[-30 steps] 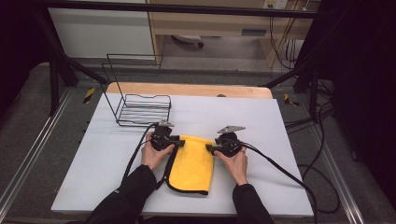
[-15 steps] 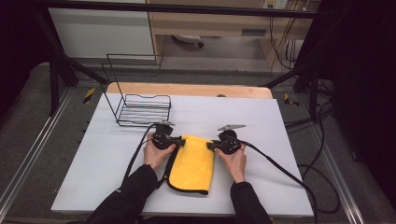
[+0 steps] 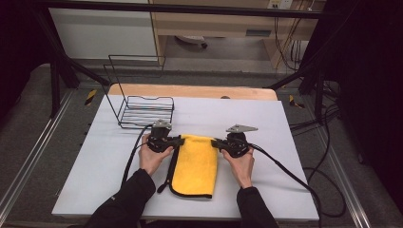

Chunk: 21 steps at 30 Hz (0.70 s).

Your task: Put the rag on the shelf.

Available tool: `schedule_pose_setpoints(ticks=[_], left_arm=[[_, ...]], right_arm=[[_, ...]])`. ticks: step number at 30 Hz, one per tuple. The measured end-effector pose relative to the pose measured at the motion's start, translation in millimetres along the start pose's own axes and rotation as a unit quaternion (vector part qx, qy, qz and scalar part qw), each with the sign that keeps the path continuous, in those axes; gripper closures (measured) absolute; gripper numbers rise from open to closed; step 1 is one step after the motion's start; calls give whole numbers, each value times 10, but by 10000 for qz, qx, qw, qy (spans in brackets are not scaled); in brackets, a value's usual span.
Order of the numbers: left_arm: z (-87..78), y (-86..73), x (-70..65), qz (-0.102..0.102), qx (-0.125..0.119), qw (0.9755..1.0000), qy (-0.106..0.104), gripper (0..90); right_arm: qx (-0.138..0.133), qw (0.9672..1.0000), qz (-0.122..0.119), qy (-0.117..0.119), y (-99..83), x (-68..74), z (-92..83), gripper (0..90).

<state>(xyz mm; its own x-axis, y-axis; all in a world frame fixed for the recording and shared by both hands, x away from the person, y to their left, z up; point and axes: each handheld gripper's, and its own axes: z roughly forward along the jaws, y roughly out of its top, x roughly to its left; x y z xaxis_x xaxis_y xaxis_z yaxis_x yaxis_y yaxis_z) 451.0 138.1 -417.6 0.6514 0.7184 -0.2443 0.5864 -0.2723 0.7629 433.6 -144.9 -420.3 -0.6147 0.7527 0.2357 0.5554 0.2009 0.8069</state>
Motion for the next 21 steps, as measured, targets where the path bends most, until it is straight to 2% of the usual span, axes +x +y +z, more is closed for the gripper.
schedule_pose_setpoints(ticks=[2, 3, 6, 14, 21], left_arm=[[-82, 7, -60, 155, -89, 9998, 58, 794], [-121, 7, -91, 240, -153, 9996, 89, 793], [-226, 3, -155, 395, -317, 9986, 153, 793], [-449, -50, -260, 575, -602, 9963, 217, 793], [-592, -66, -332, 606, -780, 9949, 206, 794]], right_arm=[[-64, 10000, -60, 12, 17, 24, -32, 831], [-158, 9997, -183, 53, 43, 68, -88, 832], [-275, 9993, -217, 94, 62, 98, -135, 831], [-480, 9973, -511, 198, 133, 259, -278, 834], [-563, 9959, -671, 207, 182, 347, -366, 834]])
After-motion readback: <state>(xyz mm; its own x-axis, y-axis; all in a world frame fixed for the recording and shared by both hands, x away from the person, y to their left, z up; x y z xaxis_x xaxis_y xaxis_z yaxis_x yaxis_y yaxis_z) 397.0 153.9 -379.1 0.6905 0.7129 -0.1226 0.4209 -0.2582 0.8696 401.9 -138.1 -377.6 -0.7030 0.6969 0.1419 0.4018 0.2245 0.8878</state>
